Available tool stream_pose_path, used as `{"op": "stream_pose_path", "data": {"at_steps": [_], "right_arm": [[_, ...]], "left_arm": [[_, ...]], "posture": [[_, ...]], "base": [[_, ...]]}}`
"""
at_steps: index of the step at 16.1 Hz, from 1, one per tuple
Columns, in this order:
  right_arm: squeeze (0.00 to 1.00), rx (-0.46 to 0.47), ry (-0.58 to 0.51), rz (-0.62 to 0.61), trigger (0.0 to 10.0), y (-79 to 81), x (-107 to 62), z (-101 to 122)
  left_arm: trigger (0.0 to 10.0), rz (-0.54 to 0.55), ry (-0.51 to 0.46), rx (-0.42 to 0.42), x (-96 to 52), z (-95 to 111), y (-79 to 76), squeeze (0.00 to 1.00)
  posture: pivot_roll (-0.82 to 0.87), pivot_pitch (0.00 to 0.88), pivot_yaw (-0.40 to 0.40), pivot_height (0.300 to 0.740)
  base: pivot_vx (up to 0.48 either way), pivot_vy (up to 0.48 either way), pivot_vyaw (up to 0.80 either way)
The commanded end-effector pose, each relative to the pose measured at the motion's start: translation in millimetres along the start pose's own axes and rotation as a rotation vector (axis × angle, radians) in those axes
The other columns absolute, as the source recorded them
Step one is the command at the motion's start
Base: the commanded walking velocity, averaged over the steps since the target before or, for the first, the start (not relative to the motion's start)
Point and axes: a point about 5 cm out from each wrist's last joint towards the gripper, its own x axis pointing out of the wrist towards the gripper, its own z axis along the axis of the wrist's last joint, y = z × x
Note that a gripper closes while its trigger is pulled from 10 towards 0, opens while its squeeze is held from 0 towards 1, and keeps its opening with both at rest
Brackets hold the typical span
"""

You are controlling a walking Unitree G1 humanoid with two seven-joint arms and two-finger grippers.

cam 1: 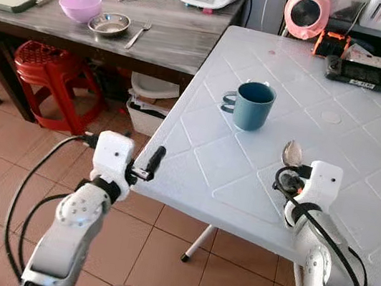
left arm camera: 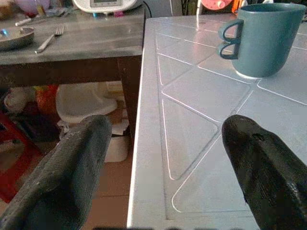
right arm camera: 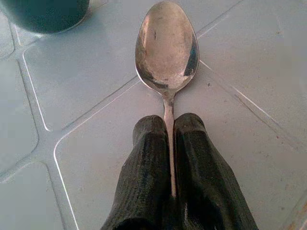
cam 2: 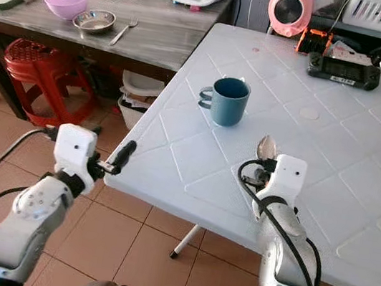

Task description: Setting the table

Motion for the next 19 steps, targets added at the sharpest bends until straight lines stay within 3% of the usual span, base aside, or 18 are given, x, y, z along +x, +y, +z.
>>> {"op": "stream_pose_path", "data": {"at_steps": [1,3,4,5,6,15,19], "right_arm": [[0.0,0.033,0.094,-0.006,0.0,-0.5,-1.1,-21],[0.0,0.045,0.015,-0.002,0.0,4.7,-2.4,-9],[0.0,0.03,-0.027,0.018,2.9,11.5,-4.5,-3],[0.0,0.032,-0.032,0.022,9.3,15.4,-6.3,-3],[0.0,0.029,-0.031,0.024,10.0,16.4,-6.5,-4],[0.0,0.005,-0.052,-0.007,10.0,16.2,-6.0,-3],[0.0,-0.066,-0.104,0.02,10.0,23.9,-5.4,1]], "left_arm": [[10.0,0.015,-0.002,-0.005,1.8,0,3.1,0.0],[10.0,0.018,-0.011,-0.012,5.2,1,3.4,0.0],[10.0,0.022,-0.017,-0.019,7.3,2,3.1,0.0],[10.0,0.021,-0.02,-0.018,8.4,1,2.2,0.0],[10.0,0.021,-0.02,-0.02,8.7,1,1.9,0.0],[10.0,0.019,-0.042,-0.029,13.2,1,-1.5,0.0],[10.0,0.01,-0.067,-0.032,13.5,3,-2.0,0.0]], "posture": [[-0.02,0.021,0.079,0.74],[-0.03,0.012,0.074,0.74],[-0.04,0.007,0.07,0.74],[-0.04,0.002,0.067,0.74],[-0.04,0.001,0.067,0.74],[-0.05,0.0,0.058,0.74],[-0.04,0.0,0.055,0.74]], "base": [[0.0,0.0,0.0],[0.0,0.322,0.0],[0.0,0.48,0.0],[0.0,0.48,0.0],[0.0,0.48,0.0],[0.0,0.48,0.0],[0.0,0.452,0.0]]}}
